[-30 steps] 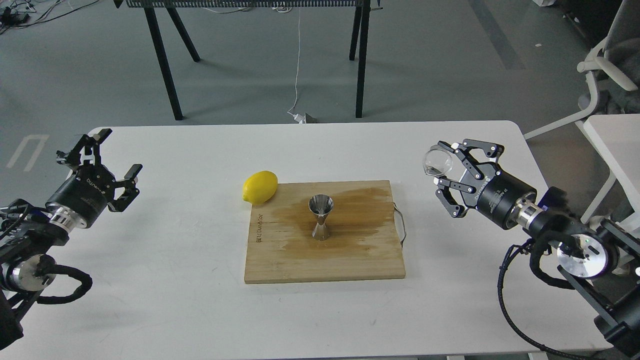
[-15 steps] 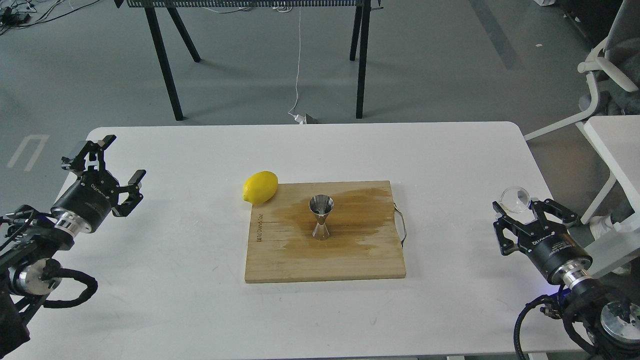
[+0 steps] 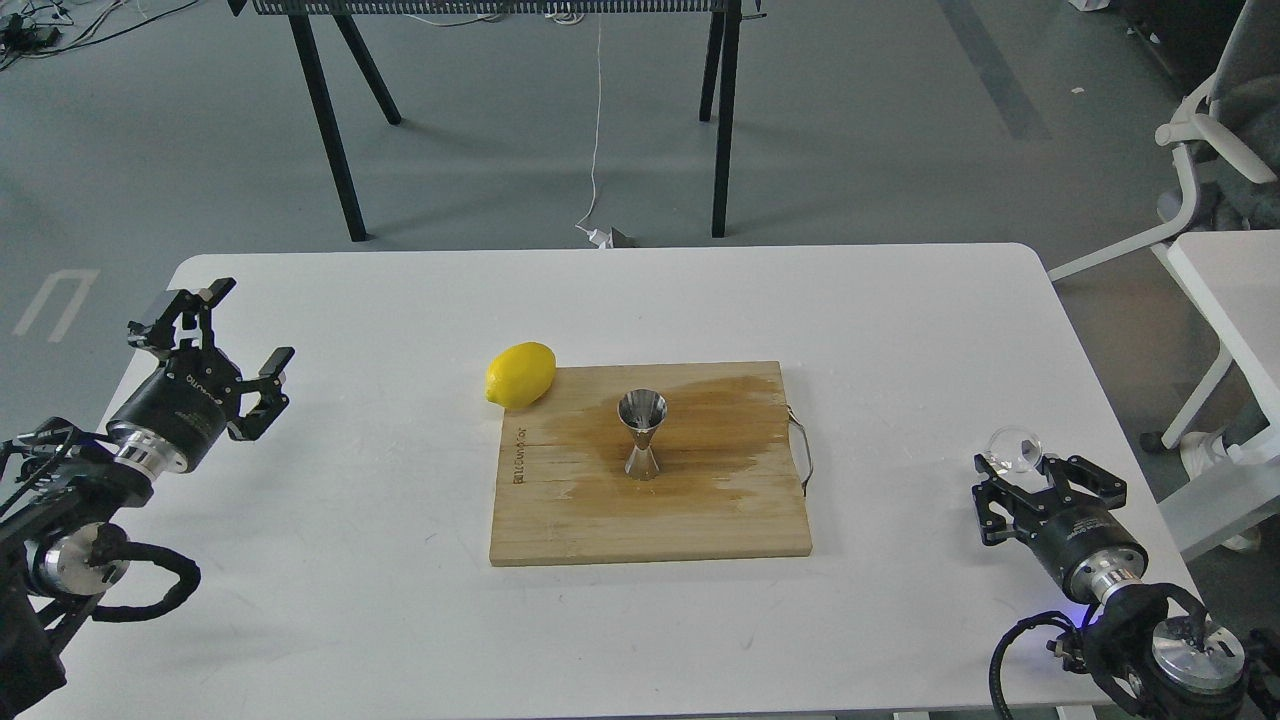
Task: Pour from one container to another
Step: 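Set the clear cup down on the table and open the right gripper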
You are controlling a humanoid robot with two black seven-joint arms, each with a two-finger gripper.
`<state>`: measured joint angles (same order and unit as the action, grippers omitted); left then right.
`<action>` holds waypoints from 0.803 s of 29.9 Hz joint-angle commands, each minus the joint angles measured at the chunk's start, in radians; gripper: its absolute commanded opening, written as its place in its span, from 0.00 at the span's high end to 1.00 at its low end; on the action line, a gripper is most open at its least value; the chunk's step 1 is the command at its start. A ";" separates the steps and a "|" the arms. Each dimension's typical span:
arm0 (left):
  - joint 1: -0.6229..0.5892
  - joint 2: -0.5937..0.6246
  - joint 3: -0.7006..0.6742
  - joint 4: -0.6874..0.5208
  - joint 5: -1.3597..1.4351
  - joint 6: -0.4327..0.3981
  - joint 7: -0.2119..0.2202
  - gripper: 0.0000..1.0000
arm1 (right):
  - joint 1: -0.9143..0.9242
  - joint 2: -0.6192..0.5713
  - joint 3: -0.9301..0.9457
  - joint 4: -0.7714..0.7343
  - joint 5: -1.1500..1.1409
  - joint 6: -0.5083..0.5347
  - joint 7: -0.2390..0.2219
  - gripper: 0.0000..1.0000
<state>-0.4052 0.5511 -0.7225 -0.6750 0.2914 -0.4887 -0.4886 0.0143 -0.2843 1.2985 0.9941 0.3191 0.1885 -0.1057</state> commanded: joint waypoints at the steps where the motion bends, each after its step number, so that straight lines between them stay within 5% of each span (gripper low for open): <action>1: 0.000 0.000 0.000 0.000 0.000 0.000 0.000 0.01 | 0.022 0.017 0.001 -0.005 0.000 -0.026 0.001 0.59; 24: 0.000 -0.011 0.003 0.000 0.002 0.000 0.000 0.01 | 0.197 0.089 -0.018 -0.193 -0.002 -0.064 0.001 0.56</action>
<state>-0.4049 0.5401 -0.7204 -0.6744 0.2929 -0.4887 -0.4887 0.2000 -0.2113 1.2847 0.8189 0.3191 0.1238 -0.1037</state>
